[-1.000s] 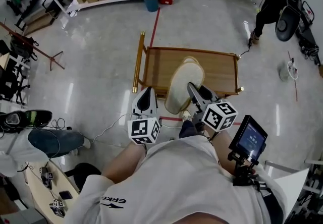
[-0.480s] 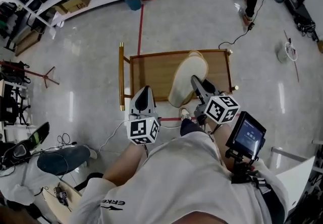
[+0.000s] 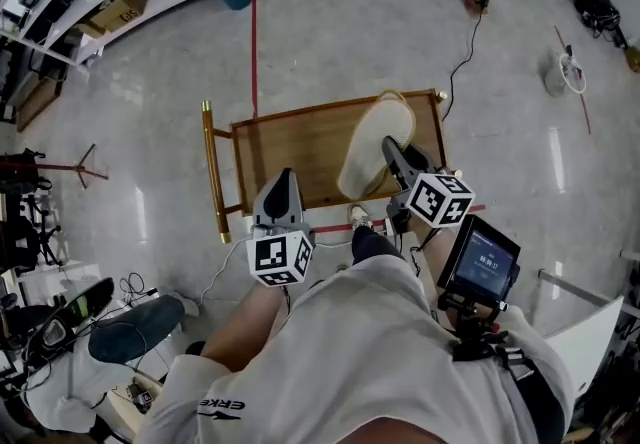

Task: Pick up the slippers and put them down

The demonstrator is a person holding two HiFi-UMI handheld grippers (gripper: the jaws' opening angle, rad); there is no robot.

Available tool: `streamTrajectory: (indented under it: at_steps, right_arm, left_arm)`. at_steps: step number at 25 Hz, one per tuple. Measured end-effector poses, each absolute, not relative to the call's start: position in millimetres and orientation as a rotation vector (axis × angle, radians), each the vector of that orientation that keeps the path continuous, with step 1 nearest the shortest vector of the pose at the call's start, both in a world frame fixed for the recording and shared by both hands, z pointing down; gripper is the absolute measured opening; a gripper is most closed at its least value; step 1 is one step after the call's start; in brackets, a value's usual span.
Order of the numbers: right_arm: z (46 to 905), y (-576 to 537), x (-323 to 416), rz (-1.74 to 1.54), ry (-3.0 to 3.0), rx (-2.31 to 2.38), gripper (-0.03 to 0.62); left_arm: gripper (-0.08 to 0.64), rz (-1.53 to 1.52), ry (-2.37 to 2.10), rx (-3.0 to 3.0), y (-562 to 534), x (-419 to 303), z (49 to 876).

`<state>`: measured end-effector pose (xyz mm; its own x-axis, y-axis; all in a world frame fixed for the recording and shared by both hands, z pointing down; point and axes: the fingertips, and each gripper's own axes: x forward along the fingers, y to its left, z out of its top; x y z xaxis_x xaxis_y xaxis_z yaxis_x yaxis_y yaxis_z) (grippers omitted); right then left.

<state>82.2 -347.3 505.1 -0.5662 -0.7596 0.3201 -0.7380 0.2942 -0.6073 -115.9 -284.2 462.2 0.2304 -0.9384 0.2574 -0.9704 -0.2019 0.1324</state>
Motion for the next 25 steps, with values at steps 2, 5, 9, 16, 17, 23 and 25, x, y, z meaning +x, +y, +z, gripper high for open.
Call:
streamTrajectory:
  at_steps: [2,5,9,16,17,23,25]
  right_arm:
    - [516,-360,93,-1.191,2.485,-1.46,0.087]
    - [534,-378,105,-1.244,2.473,-1.463,0.087]
    - [561,-393,115,-1.34,2.46,-1.509,0.087]
    - [609,-422,130,-1.513,2.391,-1.528,0.087]
    - [615,-422,131,-1.534,2.385,-1.528,0.087]
    - [640,-431,134,-1.63,2.347,-1.542,0.087]
    - [648,-436,135,-1.655,2.342,-1.536,0.087]
  left_arm:
    - [0.002,0.197,-1.784,2.231,-294,-110,466]
    - [0.002,0.221,-1.777,2.217,-309,-103,471]
    - [0.002,0.253,-1.765,2.195,-322,-103,480]
    - [0.002,0.301,-1.756,2.15,-350,-105,500]
    - [0.002,0.306,-1.754,2.145,-350,-105,502]
    - [0.002,0.331,-1.737,2.122,-362,-104,516]
    - [0.002,0.339,-1.732,2.116,-366,-103,519]
